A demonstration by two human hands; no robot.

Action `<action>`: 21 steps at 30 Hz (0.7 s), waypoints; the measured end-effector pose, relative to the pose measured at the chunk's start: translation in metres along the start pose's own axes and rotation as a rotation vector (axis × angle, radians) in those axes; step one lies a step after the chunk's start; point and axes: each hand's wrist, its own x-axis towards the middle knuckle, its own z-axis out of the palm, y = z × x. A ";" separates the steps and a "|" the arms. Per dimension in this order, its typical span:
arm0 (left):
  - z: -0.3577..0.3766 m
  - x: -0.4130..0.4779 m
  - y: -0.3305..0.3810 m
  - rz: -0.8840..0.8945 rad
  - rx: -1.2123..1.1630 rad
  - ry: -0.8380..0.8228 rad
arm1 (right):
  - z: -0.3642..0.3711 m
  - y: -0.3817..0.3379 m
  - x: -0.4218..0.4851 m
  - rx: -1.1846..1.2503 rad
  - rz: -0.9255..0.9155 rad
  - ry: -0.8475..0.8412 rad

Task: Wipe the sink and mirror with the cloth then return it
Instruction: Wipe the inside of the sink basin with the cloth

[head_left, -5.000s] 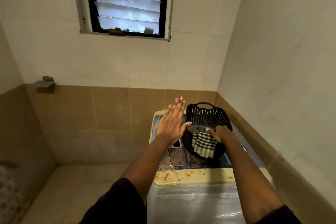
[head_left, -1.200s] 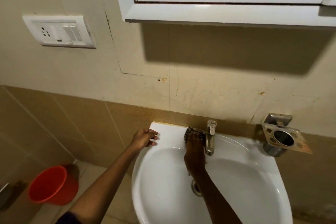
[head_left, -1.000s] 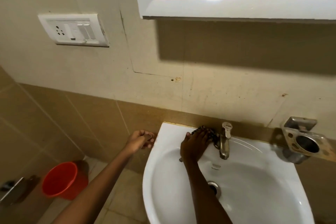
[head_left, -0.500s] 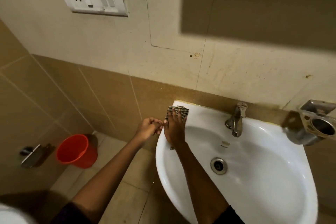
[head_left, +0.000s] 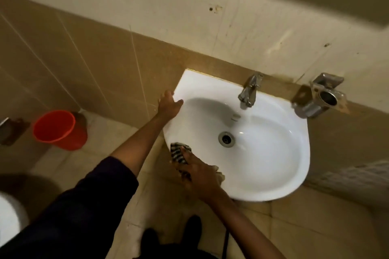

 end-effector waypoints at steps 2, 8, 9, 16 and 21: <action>0.010 -0.004 -0.004 0.023 0.051 0.024 | -0.018 0.010 -0.037 -0.106 -0.034 -0.025; 0.031 -0.006 -0.026 0.240 0.251 0.188 | -0.076 0.070 -0.113 0.096 0.147 -0.237; 0.032 -0.006 -0.026 0.253 0.254 0.194 | -0.086 0.081 -0.121 0.152 0.197 -0.265; 0.032 -0.001 -0.026 0.263 0.208 0.174 | -0.113 0.133 -0.141 0.206 0.256 -0.273; 0.034 -0.001 -0.027 0.260 0.207 0.179 | -0.157 0.227 -0.138 -0.051 0.340 -0.213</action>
